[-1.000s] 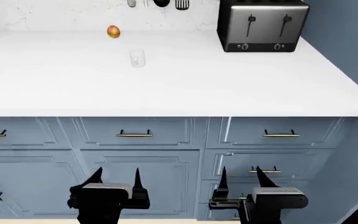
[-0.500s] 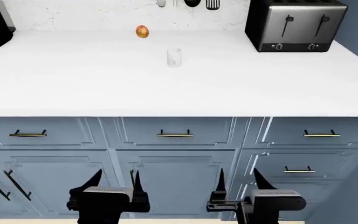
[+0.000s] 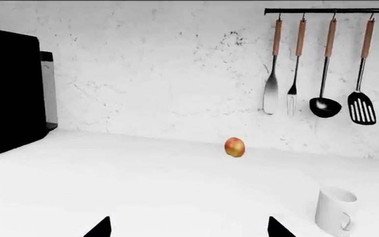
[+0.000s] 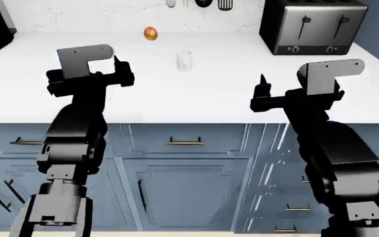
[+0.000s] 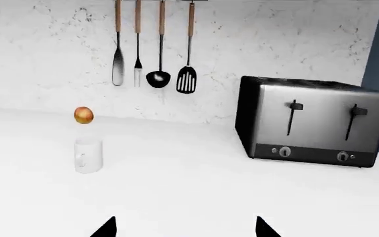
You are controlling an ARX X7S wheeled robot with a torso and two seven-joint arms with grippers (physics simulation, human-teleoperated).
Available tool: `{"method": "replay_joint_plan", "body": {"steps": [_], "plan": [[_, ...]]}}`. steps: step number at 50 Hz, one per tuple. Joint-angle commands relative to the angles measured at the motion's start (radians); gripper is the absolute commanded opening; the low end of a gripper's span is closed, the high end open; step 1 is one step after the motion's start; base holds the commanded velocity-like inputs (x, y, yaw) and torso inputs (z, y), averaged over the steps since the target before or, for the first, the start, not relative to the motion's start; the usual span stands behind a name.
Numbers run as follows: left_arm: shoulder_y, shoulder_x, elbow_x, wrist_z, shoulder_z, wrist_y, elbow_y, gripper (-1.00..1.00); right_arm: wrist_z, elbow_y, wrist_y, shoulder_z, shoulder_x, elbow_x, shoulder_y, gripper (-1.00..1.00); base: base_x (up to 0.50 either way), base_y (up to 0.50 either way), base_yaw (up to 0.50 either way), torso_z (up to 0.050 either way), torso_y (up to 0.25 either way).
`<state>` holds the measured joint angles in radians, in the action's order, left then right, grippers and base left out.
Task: A wet mug is on the counter and needs to be dried. Pick it up and place it upside down in the open cabinet.
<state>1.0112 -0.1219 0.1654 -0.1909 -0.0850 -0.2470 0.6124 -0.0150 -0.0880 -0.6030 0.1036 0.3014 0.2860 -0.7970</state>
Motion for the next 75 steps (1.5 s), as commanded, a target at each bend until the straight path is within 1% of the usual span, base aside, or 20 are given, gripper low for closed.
{"method": "replay_joint_plan", "body": {"steps": [1,5,9,13,32,49,68,70,75], "plan": [[0.41,0.022,-0.093,0.004,0.051,-0.014,0.696,1.0,-0.161,-0.54,-0.033,0.01,-0.006,0.033,-0.345,1.0,0.0,0.0,0.0,0.0,0.0],[0.429,0.028,-0.119,0.029,0.074,-0.081,0.696,1.0,-0.185,-0.594,-0.004,0.031,-0.014,0.022,-0.34,1.0,0.0,0.0,0.0,0.0,0.0],[0.435,0.03,-0.143,0.045,0.074,-0.087,0.696,1.0,-0.181,-0.608,0.004,0.035,-0.012,0.017,-0.331,1.0,0.0,0.0,0.0,0.0,0.0],[0.441,0.029,-0.148,0.052,0.084,-0.101,0.696,1.0,-0.185,-0.603,0.004,0.035,-0.013,0.021,-0.324,1.0,0.44,0.0,0.0,0.0,0.0],[0.433,0.032,-0.164,0.047,0.092,-0.069,0.696,1.0,-0.18,-0.597,0.013,0.033,-0.01,0.025,-0.32,1.0,0.5,0.0,0.0,0.0,0.0],[0.434,0.032,-0.162,0.046,0.097,-0.077,0.696,1.0,-0.187,-0.657,0.053,0.038,-0.02,0.021,-0.332,1.0,0.5,0.0,0.0,0.0,0.0],[0.436,0.032,-0.163,0.046,0.102,-0.08,0.696,1.0,-0.183,-0.663,0.063,0.04,-0.021,0.023,-0.329,1.0,0.48,0.0,0.0,0.0,0.001],[0.436,0.032,-0.163,0.046,0.102,-0.08,0.696,1.0,-0.174,-0.627,0.031,0.026,-0.022,0.041,-0.323,1.0,0.0,0.0,0.0,0.0,0.0],[0.436,0.032,-0.163,0.044,0.104,-0.084,0.696,1.0,-0.208,-0.333,-0.202,0.029,-0.045,0.157,-0.269,1.0,0.0,0.0,0.0,0.0,0.0]]}}
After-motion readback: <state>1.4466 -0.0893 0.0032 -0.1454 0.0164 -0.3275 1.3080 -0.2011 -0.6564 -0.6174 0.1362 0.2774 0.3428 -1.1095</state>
